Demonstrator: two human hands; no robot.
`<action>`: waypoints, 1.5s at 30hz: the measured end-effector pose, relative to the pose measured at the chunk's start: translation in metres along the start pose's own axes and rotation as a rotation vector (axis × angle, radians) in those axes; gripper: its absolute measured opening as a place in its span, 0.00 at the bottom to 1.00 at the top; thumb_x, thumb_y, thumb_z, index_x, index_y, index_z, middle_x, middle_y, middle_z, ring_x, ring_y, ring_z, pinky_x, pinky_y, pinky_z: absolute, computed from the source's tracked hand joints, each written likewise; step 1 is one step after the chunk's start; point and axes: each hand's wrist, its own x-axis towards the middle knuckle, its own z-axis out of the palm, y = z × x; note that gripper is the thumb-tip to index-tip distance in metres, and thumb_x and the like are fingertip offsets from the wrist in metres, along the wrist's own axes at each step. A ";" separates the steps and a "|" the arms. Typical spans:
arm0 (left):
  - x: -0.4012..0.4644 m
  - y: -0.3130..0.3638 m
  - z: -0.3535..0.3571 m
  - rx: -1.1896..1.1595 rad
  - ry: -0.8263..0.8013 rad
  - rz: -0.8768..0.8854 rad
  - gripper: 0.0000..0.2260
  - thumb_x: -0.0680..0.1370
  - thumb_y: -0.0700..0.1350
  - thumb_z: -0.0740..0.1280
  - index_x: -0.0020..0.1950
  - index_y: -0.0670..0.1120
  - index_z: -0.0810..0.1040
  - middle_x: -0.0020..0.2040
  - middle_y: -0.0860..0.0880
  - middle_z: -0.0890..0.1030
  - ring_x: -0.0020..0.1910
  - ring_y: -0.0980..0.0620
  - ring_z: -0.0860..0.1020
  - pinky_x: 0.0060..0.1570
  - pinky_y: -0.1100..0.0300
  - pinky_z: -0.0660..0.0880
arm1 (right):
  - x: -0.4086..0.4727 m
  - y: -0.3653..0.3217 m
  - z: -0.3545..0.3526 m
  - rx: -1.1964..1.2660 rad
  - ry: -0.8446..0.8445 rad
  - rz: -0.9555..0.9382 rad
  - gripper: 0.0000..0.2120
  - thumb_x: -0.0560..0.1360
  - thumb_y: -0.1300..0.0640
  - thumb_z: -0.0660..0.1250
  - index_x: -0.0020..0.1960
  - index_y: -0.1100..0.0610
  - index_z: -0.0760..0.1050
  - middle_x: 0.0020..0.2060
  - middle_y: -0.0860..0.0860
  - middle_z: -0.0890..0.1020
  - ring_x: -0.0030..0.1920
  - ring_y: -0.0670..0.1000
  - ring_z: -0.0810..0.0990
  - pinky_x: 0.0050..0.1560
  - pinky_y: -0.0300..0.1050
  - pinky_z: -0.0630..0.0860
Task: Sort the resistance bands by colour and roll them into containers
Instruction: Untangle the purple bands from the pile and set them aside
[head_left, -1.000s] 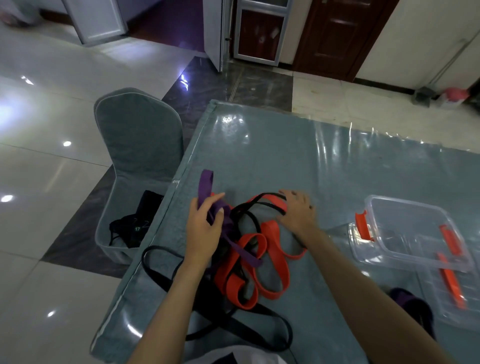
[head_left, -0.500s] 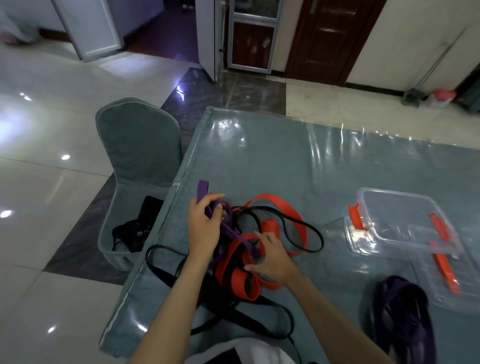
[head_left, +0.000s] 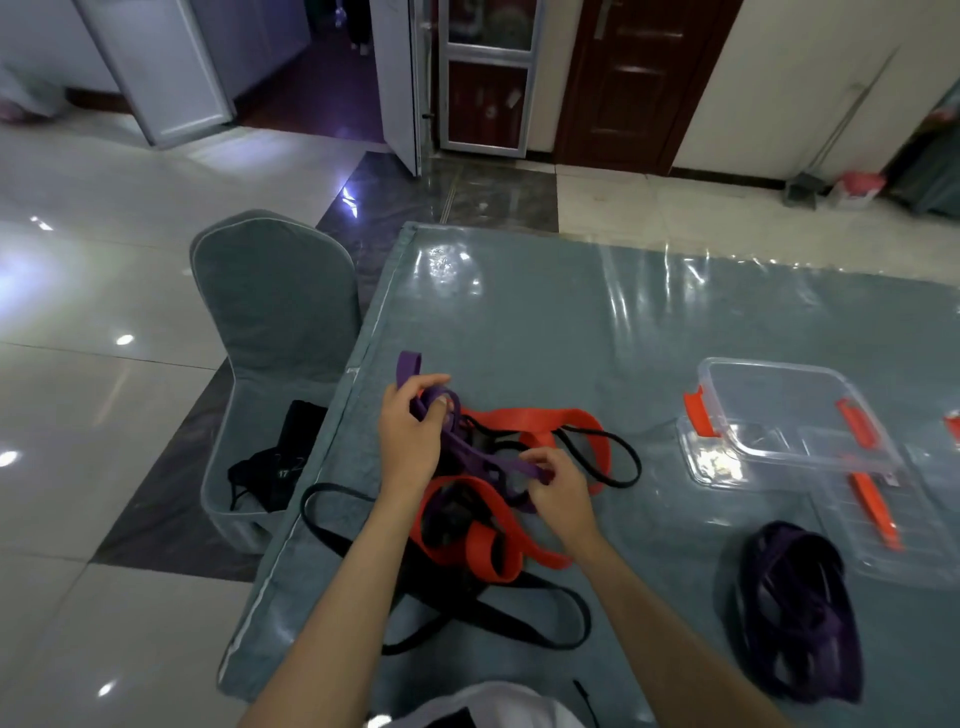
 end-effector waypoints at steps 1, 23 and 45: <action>0.001 0.000 0.001 0.005 -0.002 0.002 0.15 0.79 0.40 0.70 0.55 0.61 0.84 0.55 0.56 0.77 0.53 0.45 0.83 0.61 0.43 0.80 | 0.003 0.000 -0.003 -0.035 -0.014 0.044 0.16 0.71 0.71 0.68 0.51 0.52 0.80 0.48 0.49 0.84 0.50 0.47 0.83 0.55 0.46 0.79; 0.020 0.009 0.021 -0.082 -0.155 -0.153 0.19 0.80 0.43 0.72 0.68 0.61 0.81 0.67 0.50 0.77 0.65 0.59 0.75 0.67 0.64 0.73 | 0.047 0.006 0.031 -0.209 -0.040 0.534 0.36 0.69 0.45 0.81 0.66 0.62 0.67 0.59 0.59 0.80 0.61 0.62 0.81 0.51 0.47 0.76; 0.043 0.022 0.021 -0.359 -0.008 -0.263 0.21 0.80 0.32 0.67 0.68 0.52 0.82 0.61 0.48 0.84 0.64 0.48 0.82 0.69 0.47 0.77 | -0.016 0.057 -0.020 -0.074 0.076 -0.009 0.24 0.71 0.73 0.70 0.51 0.44 0.72 0.49 0.52 0.77 0.48 0.51 0.81 0.49 0.44 0.79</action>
